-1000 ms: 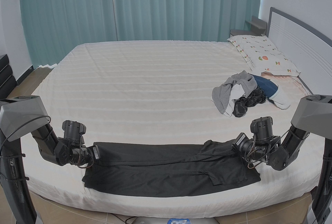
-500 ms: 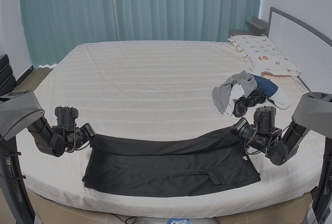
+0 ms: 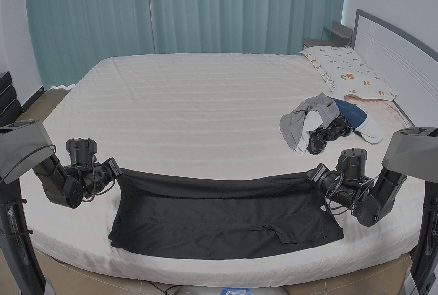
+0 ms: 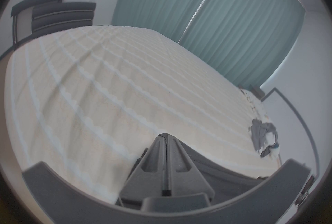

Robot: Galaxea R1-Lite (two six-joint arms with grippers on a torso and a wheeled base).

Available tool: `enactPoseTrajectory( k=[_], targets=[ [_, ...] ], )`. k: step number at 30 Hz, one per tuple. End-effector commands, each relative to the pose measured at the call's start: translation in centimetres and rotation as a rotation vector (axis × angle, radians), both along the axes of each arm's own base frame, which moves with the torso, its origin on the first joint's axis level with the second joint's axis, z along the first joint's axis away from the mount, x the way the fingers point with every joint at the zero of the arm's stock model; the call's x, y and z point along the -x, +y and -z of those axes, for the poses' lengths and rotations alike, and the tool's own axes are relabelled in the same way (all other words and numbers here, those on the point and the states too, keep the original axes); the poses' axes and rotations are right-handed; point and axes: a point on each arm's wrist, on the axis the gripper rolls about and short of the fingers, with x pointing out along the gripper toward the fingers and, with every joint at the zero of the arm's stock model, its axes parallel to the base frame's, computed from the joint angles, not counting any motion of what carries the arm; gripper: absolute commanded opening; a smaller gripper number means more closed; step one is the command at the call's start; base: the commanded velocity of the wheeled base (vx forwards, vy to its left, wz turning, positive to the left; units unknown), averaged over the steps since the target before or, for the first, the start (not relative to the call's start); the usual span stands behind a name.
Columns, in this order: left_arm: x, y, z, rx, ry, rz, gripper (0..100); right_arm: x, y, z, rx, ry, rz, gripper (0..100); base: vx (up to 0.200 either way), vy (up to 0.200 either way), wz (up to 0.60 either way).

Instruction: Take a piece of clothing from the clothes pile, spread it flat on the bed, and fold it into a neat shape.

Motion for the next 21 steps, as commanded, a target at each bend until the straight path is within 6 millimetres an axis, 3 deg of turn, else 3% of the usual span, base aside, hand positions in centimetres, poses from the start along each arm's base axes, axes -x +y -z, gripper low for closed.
enactPoseTrajectory(
  k=[1,6,12,21],
  targets=[
    [1.5,0.4,1.0,-0.064,0.068,0.034,0,1.8,-0.5,1.6,0.051,0.084,-0.035,0,0.000,0.000,0.00],
    [3.6,0.1,2.9,-0.189,0.228,0.155,0,3.2,-0.8,3.3,0.124,0.154,-0.079,0,0.000,0.000,0.00],
    [4.4,-0.6,4.2,-0.216,0.291,0.209,0,3.9,-1.0,5.5,0.173,0.218,-0.101,0,0.000,0.000,0.00],
    [4.6,-1.1,4.6,-0.217,0.307,0.228,0,3.9,-1.0,5.8,0.178,0.206,-0.103,0,0.000,0.000,0.00]
  ],
)
